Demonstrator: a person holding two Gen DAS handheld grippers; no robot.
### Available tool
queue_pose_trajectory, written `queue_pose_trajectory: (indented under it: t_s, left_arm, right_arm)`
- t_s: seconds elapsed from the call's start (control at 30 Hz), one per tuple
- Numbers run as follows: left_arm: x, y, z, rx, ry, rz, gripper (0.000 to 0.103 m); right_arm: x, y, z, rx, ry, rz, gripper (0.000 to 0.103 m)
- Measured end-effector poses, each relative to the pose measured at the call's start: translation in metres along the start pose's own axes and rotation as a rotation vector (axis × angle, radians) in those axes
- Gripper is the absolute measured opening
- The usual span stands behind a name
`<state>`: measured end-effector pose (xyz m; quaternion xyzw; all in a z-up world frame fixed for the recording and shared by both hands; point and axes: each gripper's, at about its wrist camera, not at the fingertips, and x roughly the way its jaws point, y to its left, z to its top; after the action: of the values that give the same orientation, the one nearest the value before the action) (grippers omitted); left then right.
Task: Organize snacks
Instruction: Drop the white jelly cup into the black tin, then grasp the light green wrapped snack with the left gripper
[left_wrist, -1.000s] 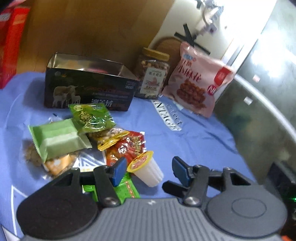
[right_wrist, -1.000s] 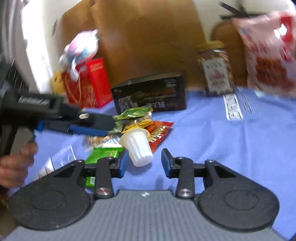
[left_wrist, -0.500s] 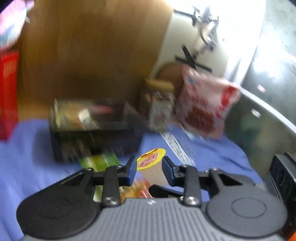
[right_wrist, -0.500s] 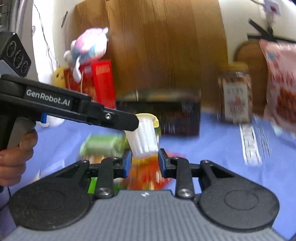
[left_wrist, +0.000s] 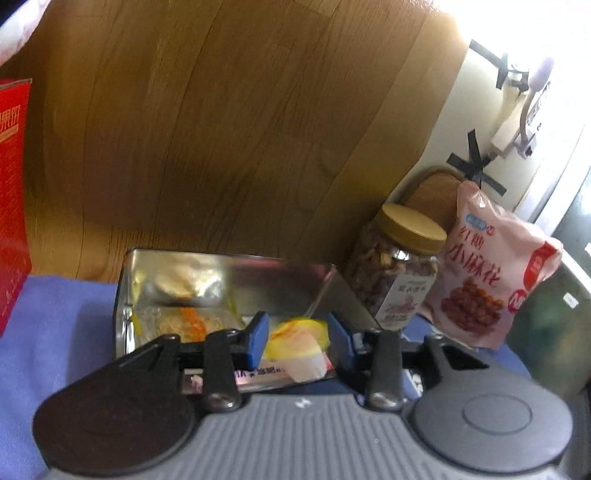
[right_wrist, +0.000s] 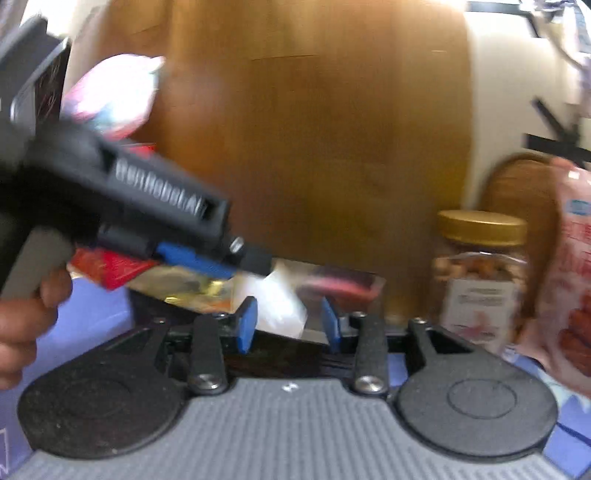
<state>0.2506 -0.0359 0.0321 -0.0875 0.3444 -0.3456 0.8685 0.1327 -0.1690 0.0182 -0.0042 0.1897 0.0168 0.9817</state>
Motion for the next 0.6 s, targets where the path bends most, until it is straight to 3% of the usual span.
queue_pose_trajectory:
  t_s: [0.13, 0.3, 0.4, 0.5, 0.6]
  left_arm:
    - [-0.036, 0.008, -0.016, -0.002, -0.032, -0.028, 0.044]
    - [-0.087, 0.031, -0.053, -0.037, -0.011, 0.014, 0.048]
    - [-0.102, 0.046, -0.076, -0.096, 0.047, 0.051, 0.048]
    - [-0.103, 0.054, -0.095, -0.153, 0.1, 0.069, 0.049]
    - [-0.091, 0.058, -0.108, -0.201, 0.154, 0.054, 0.054]
  right_arm:
    - [-0.043, -0.007, -0.015, 0.09, 0.005, 0.079, 0.041]
    - [-0.069, 0.0, -0.043, 0.282, 0.144, 0.301, 0.041]
    - [-0.071, 0.019, -0.058, 0.309, 0.224, 0.399, 0.041]
    - [-0.062, 0.038, -0.058, 0.245, 0.274, 0.374, 0.041]
    - [-0.044, 0.037, -0.057, 0.26, 0.3, 0.36, 0.043]
